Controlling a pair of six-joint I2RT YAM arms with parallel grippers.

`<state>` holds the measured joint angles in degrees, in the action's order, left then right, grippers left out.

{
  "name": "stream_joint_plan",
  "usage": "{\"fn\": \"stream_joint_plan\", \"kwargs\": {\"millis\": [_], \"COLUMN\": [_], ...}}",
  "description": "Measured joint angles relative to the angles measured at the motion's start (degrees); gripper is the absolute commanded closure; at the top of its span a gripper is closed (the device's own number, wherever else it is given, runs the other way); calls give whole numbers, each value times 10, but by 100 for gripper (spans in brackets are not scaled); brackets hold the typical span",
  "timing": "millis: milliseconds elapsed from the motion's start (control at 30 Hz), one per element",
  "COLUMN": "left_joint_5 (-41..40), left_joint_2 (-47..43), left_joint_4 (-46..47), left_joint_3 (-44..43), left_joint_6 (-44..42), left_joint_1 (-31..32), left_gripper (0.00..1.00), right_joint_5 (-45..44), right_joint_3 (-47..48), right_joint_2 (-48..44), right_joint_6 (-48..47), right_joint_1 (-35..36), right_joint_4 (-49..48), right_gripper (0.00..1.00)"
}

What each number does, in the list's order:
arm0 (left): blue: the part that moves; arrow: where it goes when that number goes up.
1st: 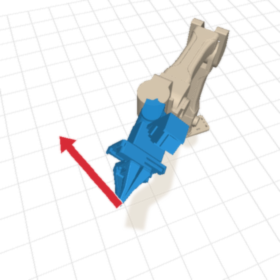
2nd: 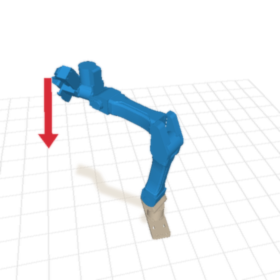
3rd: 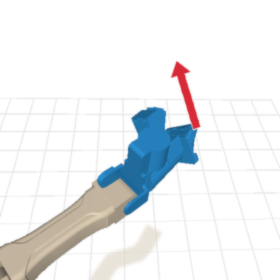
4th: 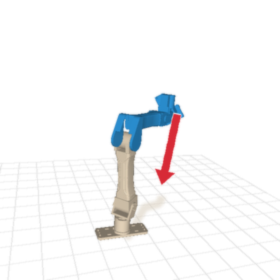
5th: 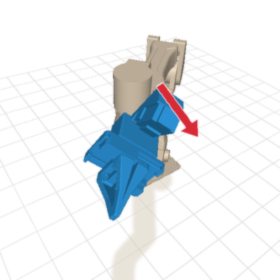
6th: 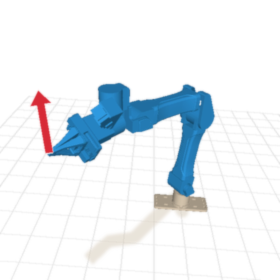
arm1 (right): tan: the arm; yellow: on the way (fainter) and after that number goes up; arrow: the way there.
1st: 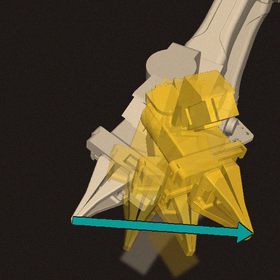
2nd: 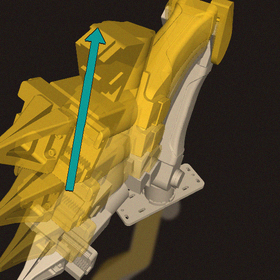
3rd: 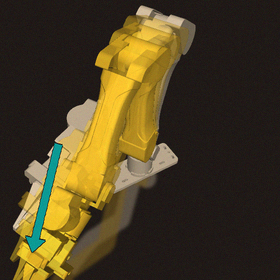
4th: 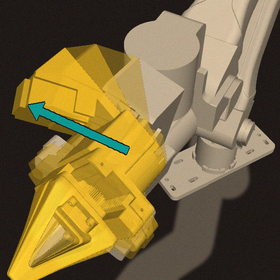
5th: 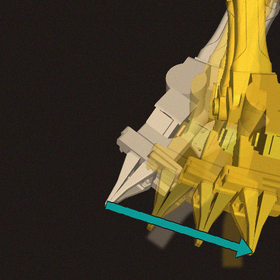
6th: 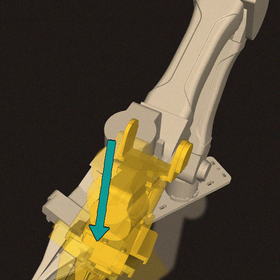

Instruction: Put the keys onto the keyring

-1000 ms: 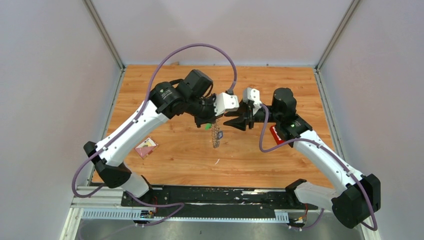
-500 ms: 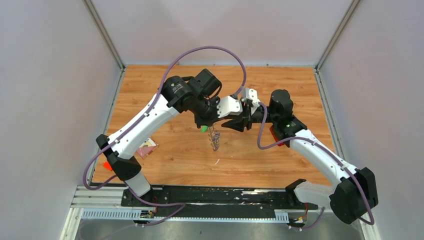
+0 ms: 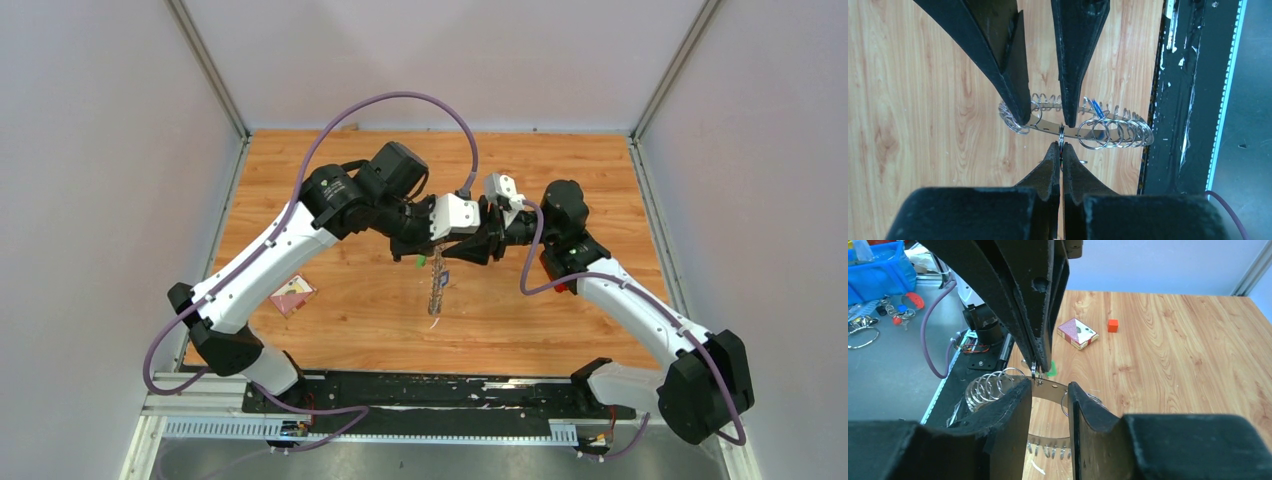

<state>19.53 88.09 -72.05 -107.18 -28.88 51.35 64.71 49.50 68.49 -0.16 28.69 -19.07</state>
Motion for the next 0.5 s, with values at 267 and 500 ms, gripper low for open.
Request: {"fn": "stream_joint_plan", "kwargs": {"millis": [267,500], "left_joint_5": [9,12], "left_joint_2": [0,0], "left_joint_4": [13,16], "left_joint_3": [13,14], "left_joint_6": [1,1], "left_joint_1": [0,0], "left_gripper": [100,100], "right_joint_5": [15,17], "right_joint_3": [0,0], "right_joint_2": [0,9], "right_joint_6": [21,21], "right_joint_1": [1,6], "right_joint_4": [-18,-18], "right_gripper": [72,77]}}
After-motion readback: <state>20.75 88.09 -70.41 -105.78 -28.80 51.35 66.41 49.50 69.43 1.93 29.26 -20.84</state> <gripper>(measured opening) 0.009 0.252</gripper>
